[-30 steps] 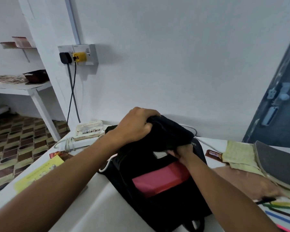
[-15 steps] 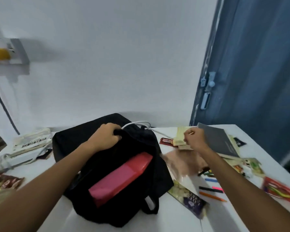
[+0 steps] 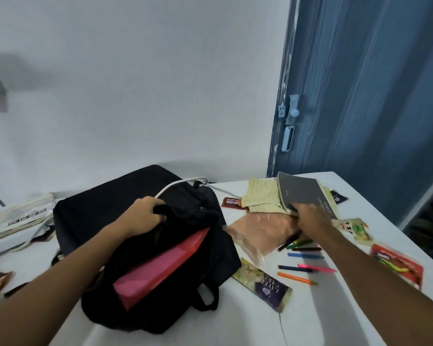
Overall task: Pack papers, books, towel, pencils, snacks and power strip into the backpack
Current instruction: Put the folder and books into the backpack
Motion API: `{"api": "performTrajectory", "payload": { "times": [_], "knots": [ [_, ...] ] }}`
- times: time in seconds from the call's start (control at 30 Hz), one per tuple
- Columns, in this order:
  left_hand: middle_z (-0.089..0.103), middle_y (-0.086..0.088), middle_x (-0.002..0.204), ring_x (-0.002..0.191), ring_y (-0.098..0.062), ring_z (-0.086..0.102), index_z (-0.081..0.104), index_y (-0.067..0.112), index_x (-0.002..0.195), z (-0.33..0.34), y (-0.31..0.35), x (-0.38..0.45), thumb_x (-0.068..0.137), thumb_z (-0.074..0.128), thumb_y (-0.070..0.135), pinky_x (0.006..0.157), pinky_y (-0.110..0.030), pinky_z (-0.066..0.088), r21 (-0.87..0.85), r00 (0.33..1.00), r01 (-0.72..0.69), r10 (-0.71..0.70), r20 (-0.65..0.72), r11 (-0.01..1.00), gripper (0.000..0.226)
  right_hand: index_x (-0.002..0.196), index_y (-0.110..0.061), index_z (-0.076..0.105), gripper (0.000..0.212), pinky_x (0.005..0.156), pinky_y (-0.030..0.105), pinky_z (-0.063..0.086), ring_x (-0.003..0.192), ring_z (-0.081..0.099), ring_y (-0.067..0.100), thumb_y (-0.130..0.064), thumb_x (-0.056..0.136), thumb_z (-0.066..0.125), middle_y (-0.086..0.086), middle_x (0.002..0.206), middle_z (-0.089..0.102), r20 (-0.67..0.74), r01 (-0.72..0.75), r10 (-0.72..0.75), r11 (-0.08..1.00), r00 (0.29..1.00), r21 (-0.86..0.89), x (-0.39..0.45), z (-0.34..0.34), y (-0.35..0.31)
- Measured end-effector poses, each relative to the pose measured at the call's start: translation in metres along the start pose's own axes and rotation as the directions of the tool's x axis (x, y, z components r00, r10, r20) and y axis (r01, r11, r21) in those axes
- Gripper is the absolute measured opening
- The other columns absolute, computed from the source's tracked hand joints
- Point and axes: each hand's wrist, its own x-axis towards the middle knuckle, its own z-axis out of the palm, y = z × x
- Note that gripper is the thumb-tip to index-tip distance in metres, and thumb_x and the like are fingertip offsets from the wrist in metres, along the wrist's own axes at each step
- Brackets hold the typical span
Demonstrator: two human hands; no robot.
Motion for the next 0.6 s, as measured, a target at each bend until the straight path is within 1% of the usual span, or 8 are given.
{"api": "performTrajectory", "payload": {
  "times": [0.1,0.2,0.3,0.37,0.43,0.5,0.57,0.6],
  "knots": [
    [0.07,0.006,0.086,0.086,-0.01,0.063,0.067,0.031,0.081,0.002,0.0,-0.004,0.082,0.063,0.008,0.075,-0.022,0.044,-0.007,1.0,0.005,-0.005,-0.014,1.0,0.024,0.12,-0.023,0.059,0.032,0.088,0.036,0.048,0.107,0.06,0.027,-0.01,0.091,0.051,0.008,0.116,0.065,0.041,0.013,-0.012,0.999,0.999,-0.034,0.006,0.001,0.004],
    [0.069,0.009,0.086,0.083,-0.005,0.063,0.065,0.036,0.079,0.002,0.002,-0.009,0.083,0.063,0.009,0.072,-0.018,0.044,-0.016,0.999,-0.003,0.002,-0.037,1.0,0.028,0.116,-0.017,0.061,0.026,0.084,0.035,0.048,0.103,0.061,0.027,-0.012,0.094,0.047,0.01,0.111,0.065,0.056,0.002,0.001,0.999,0.998,-0.048,0.01,0.002,0.005],
    [0.068,0.012,0.084,0.081,0.001,0.06,0.062,0.04,0.077,0.0,0.003,-0.013,0.083,0.064,0.009,0.067,-0.01,0.041,-0.036,0.998,0.0,-0.002,-0.055,0.999,0.032,0.116,-0.017,0.056,0.025,0.075,0.034,0.049,0.095,0.064,0.03,-0.016,0.092,0.051,0.011,0.104,0.067,-0.115,-0.013,0.016,0.999,0.993,0.029,0.016,-0.004,0.012],
    [0.068,0.012,0.083,0.079,0.002,0.06,0.063,0.037,0.078,-0.001,0.003,-0.014,0.084,0.064,0.008,0.065,-0.007,0.039,-0.058,0.998,0.009,-0.012,-0.062,0.998,0.03,0.119,-0.014,0.055,0.032,0.073,0.037,0.049,0.091,0.064,0.035,-0.011,0.087,0.054,0.014,0.103,0.067,-0.265,-0.002,0.022,0.997,0.964,0.075,0.019,-0.019,0.011],
    [0.066,0.015,0.079,0.077,0.004,0.059,0.065,0.033,0.08,-0.003,0.004,-0.013,0.083,0.065,0.007,0.064,-0.006,0.037,-0.069,0.998,0.021,-0.026,-0.062,0.997,0.026,0.12,-0.008,0.057,0.037,0.074,0.041,0.048,0.089,0.062,0.04,-0.002,0.084,0.053,0.02,0.104,0.065,-0.399,0.049,0.035,0.979,0.916,0.198,0.021,-0.044,0.004],
    [0.065,0.014,0.076,0.076,0.0,0.059,0.066,0.03,0.078,-0.007,0.005,-0.012,0.083,0.066,0.007,0.067,-0.011,0.04,-0.069,0.997,0.032,-0.037,-0.065,0.997,0.023,0.112,-0.005,0.06,0.031,0.07,0.039,0.046,0.081,0.06,0.04,0.003,0.084,0.049,0.021,0.094,0.065,-0.504,0.129,0.097,0.91,0.858,0.393,0.015,-0.075,-0.01],
    [0.068,0.005,0.078,0.08,-0.012,0.063,0.068,0.024,0.079,-0.013,0.004,-0.009,0.081,0.067,0.007,0.076,-0.025,0.047,-0.082,0.995,0.054,-0.06,-0.08,0.995,0.017,0.084,-0.007,0.059,0.018,0.059,0.033,0.038,0.068,0.05,0.029,0.006,0.083,0.047,0.013,0.073,0.057,-0.504,0.202,0.18,0.766,0.845,0.611,0.013,-0.103,-0.024],
    [0.069,0.003,0.078,0.081,-0.014,0.063,0.069,0.023,0.078,-0.018,0.004,-0.009,0.081,0.068,0.007,0.078,-0.028,0.047,-0.098,0.993,0.066,-0.075,-0.086,0.993,0.017,0.072,-0.01,0.052,0.02,0.054,0.03,0.033,0.065,0.044,0.023,0.008,0.08,0.047,0.008,0.067,0.05,-0.455,0.202,0.231,0.664,0.86,0.72,0.015,-0.116,-0.03]
  ]
}}
